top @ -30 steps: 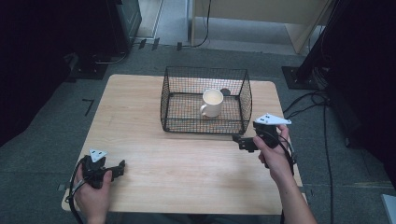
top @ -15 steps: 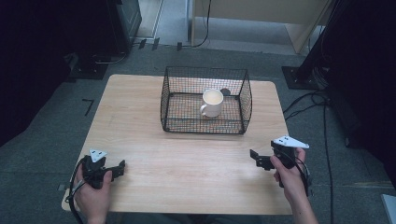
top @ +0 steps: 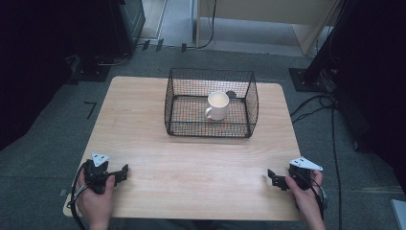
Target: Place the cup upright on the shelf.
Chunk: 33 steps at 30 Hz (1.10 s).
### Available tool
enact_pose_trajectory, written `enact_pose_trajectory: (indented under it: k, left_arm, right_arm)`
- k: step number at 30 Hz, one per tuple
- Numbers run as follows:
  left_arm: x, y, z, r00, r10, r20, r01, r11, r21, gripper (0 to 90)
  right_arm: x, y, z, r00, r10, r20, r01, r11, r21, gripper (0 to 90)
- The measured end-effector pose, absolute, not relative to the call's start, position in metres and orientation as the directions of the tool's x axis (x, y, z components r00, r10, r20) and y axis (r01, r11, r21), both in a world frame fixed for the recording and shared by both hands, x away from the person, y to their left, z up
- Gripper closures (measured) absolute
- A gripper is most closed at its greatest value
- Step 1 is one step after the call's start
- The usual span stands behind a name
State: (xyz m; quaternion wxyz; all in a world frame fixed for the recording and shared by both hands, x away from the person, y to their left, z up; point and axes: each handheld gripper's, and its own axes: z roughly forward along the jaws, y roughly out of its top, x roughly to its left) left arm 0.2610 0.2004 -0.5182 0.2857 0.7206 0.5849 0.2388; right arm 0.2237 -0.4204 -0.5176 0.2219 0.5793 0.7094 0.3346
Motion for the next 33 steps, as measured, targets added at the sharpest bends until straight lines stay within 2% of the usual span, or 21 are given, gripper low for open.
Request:
enact_pose_trajectory:
  k: [10, 33]
  left_arm:
    - [0.261, 0.200, -0.518, 0.202, 0.979, 0.011, 0.707, -0.153, 0.691, 3.1]
    - [0.261, 0.200, -0.518, 0.202, 0.979, 0.010, 0.706, -0.153, 0.691, 3.1]
  right_arm:
    - [0.210, -0.431, -0.526, -0.200, 0.980, 0.024, 0.686, 0.122, 0.717, 2.7]
    - [0.208, -0.430, -0.526, -0.189, 0.982, 0.025, 0.687, 0.114, 0.717, 2.6]
